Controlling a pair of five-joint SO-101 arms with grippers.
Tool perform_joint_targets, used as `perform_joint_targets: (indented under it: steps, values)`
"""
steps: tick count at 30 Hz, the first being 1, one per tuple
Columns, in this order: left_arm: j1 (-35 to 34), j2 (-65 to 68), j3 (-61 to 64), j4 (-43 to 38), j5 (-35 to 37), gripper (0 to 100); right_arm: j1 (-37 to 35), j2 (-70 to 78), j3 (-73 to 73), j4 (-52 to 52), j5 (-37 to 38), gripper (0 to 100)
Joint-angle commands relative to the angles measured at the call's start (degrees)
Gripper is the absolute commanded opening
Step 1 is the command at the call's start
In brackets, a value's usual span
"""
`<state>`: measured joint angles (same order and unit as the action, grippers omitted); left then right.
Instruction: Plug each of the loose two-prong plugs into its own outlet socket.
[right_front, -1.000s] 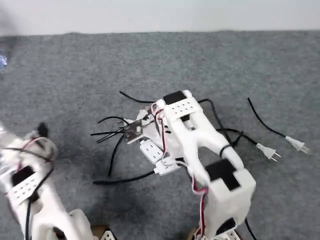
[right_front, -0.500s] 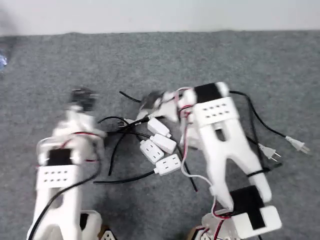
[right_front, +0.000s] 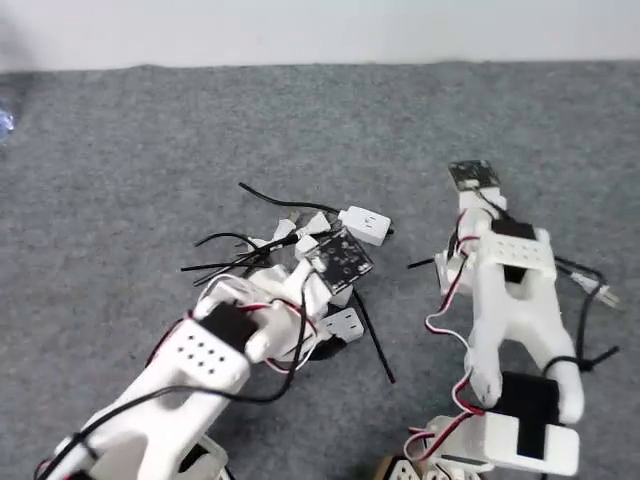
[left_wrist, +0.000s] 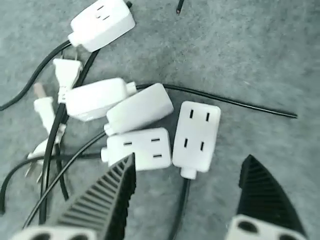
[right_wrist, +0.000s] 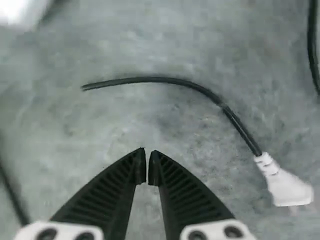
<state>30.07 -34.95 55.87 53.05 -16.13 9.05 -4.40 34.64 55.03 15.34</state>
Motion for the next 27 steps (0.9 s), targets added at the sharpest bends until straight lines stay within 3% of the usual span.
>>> perform_joint_targets:
  steps: [1,6,13,27]
  values:
    - [0.97,10.20,-1.63,-7.47,-4.66,32,0.92,-2.33,2.02,-6.29,-2.55,2.0]
    - [-0.18,24.18,-5.14,-13.54,-5.98,32,4.79,-2.24,3.52,-9.36,-2.90,12.7]
    - [-2.73,33.23,-15.43,-10.99,-6.95,32,5.41,-1.27,5.45,-13.05,-2.90,17.3]
    - [-0.53,49.85,-33.98,7.56,-12.57,31,4.88,-0.48,4.84,-13.05,-2.81,17.3]
